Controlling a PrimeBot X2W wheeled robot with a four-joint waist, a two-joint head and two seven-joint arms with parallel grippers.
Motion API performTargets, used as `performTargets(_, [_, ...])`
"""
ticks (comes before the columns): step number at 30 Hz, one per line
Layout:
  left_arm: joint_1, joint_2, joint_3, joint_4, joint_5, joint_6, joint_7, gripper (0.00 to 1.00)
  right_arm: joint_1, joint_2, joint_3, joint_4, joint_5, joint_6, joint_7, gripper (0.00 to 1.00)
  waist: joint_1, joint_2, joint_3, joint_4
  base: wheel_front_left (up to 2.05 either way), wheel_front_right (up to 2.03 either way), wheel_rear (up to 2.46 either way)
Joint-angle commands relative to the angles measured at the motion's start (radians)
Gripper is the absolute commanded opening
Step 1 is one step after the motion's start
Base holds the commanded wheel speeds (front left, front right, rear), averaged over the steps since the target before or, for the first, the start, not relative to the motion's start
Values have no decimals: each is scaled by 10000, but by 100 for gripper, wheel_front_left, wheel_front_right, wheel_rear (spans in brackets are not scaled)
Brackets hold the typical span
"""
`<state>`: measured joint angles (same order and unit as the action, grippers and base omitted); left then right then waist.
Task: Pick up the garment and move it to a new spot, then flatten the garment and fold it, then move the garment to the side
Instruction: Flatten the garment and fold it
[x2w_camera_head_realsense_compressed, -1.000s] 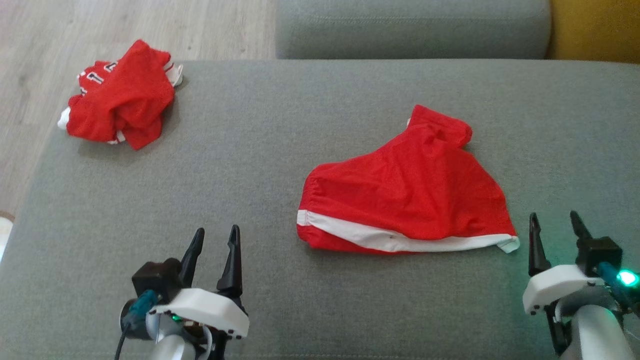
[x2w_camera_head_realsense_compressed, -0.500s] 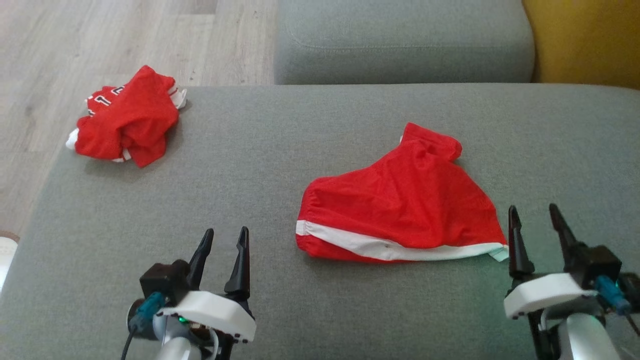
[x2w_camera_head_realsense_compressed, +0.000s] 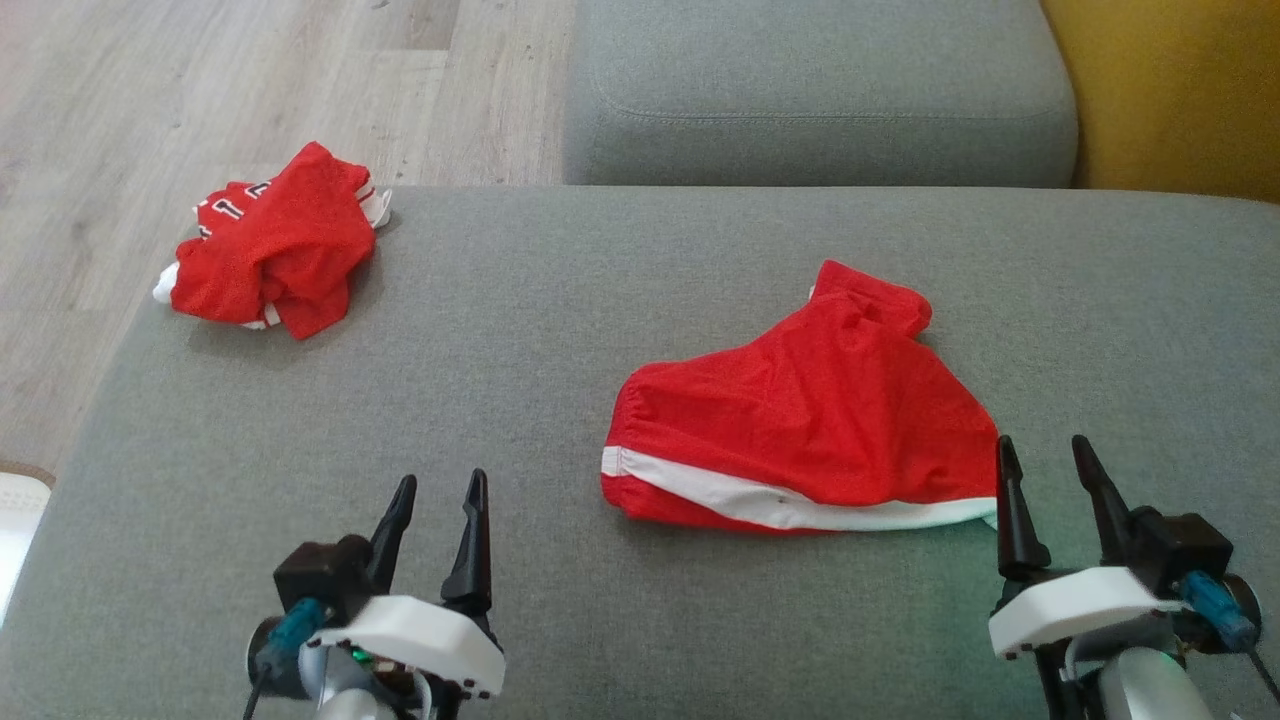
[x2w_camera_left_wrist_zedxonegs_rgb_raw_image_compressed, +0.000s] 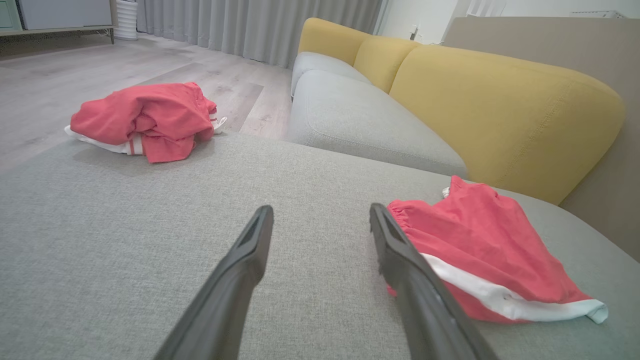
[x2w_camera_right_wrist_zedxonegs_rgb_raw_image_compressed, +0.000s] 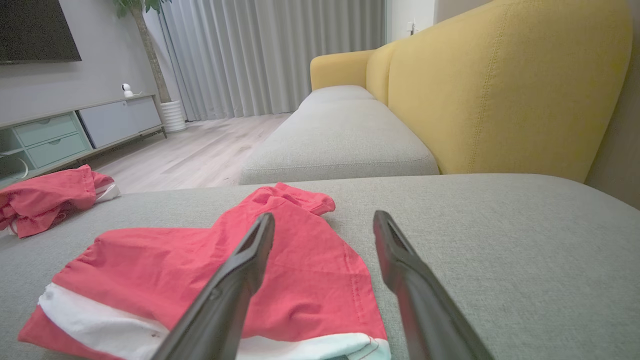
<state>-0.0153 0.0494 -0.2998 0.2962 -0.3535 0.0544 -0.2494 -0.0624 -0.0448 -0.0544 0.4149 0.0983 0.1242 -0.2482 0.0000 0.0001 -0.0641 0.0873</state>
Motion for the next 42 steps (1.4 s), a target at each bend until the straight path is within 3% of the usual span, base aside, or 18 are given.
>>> performTargets(1, [-349, 8, 381, -258, 130, 52, -124, 100, -291, -55, 273, -254, 38, 65, -132, 100, 0, -1, -2, -6, 0, 0, 0])
performTargets(19, [-367, 8, 408, -194, 220, 76, -124, 100, -347, -55, 298, -201, -130, 65, -133, 100, 0, -1, 176, -110, 0, 0, 0])
performTargets(26, [-982, 8, -289, 675, -183, -665, -34, 100, -368, -55, 323, -443, -376, 65, -63, 100, 0, -1, 496, -375, 0, 0, 0])
performTargets(31, [-1930, 8, -984, 1444, -1391, -1279, 719, 100, -409, -55, 232, -670, -551, 65, 43, 100, 0, -1, 913, -674, 0, 0, 0])
performTargets(42, [-3751, 8, -1632, 3232, -2983, -1575, 1505, 100, -744, -55, 51, -1067, -751, 65, 123, 100, 0, -1, 1957, -1297, 0, 0, 0])
